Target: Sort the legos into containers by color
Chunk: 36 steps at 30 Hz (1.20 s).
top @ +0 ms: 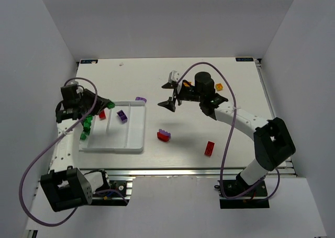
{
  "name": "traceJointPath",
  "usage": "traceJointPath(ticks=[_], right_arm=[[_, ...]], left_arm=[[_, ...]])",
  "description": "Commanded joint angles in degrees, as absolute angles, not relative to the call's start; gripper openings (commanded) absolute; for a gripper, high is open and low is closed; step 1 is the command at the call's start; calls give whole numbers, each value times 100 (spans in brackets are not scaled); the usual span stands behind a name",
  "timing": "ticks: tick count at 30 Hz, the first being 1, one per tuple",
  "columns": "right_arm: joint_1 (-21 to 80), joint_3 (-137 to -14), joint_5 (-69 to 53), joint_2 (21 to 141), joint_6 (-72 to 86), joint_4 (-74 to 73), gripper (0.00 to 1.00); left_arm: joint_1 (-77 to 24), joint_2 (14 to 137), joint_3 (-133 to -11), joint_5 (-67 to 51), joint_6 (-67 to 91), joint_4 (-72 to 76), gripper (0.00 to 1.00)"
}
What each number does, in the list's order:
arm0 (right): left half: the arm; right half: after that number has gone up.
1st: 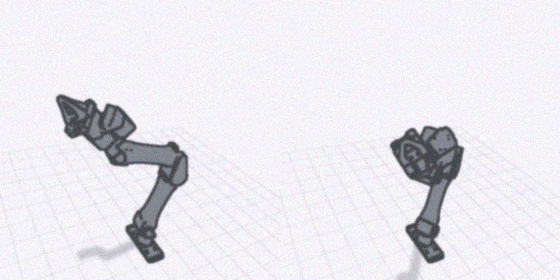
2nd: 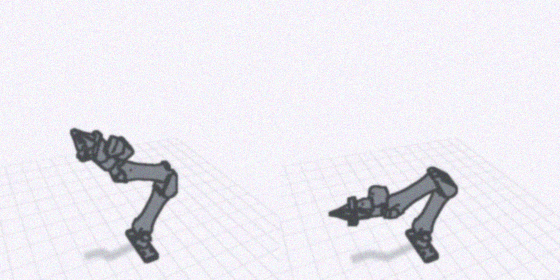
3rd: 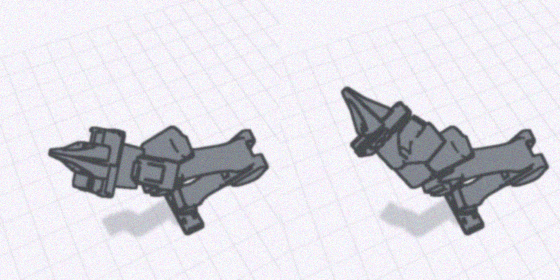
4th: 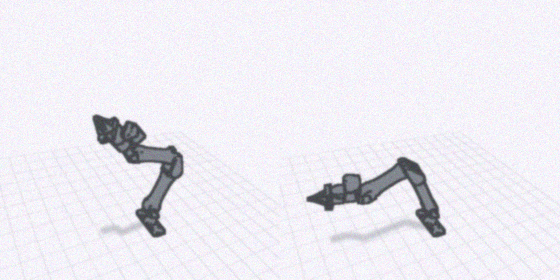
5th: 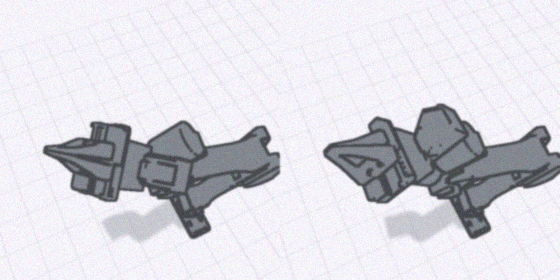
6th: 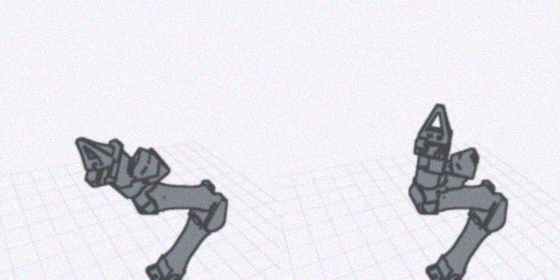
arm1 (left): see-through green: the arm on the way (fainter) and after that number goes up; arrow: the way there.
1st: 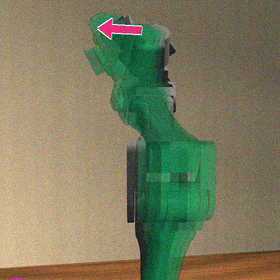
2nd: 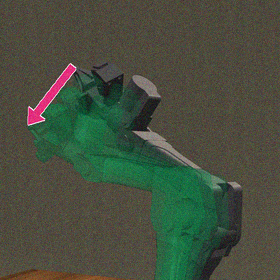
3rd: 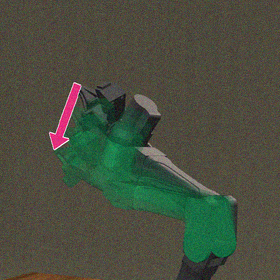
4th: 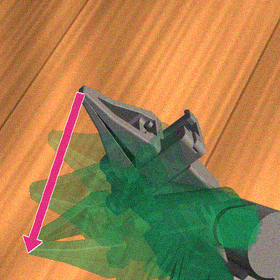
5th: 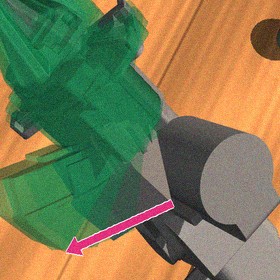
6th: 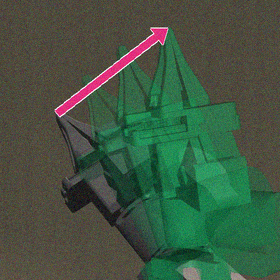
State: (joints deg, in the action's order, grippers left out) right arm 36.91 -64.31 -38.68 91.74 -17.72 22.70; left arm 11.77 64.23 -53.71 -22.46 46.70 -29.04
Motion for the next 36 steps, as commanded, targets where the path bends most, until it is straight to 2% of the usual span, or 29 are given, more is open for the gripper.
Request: traceJointPath(ticks=[1, 2, 3, 4, 5, 7, 13, 23, 34, 36], right_arm=[[3569, -6232, -3744, 8789, -2452, 1786, 83], [3525, -6223, -3805, 8789, -2478, 1680, 76], [3429, -6240, -3962, 8789, -2479, 1574, 57], [3384, -6258, -4016, 8806, -2461, 1399, 44], [3349, -6267, -4095, 8824, -2452, 1337, 17], [3296, -6232, -4113, 8824, -2408, 1301, 0], [3287, -6249, -4113, 8850, -2373, 1301, 0], [3208, -6240, -4157, 8859, -2285, 1310, 0], [3041, -6003, -4236, 8736, -2171, 1389, 0], [2997, -6003, -4245, 8719, -2162, 1397, 0]], left_arm=[[1309, 6749, -5870, -197, 3323, -5149, 0], [1344, 6811, -5975, 172, 3174, -5324, 0], [1353, 6864, -6011, 715, 3095, -5396, 0], [1362, 6960, -6029, 956, 3015, -5475, 0], [1371, 7022, -6047, 1167, 2858, -5519, 0], [1397, 7145, -6038, 1607, 2717, -5616, 0], [1424, 7462, -5986, 2407, 2294, -5599, 0], [1424, 8015, -5748, 2768, 2048, -4808, 0], [1424, 8911, -6196, 3533, 1881, -4175, 0], [1424, 9017, -6231, 3498, 1916, -4201, 12]])
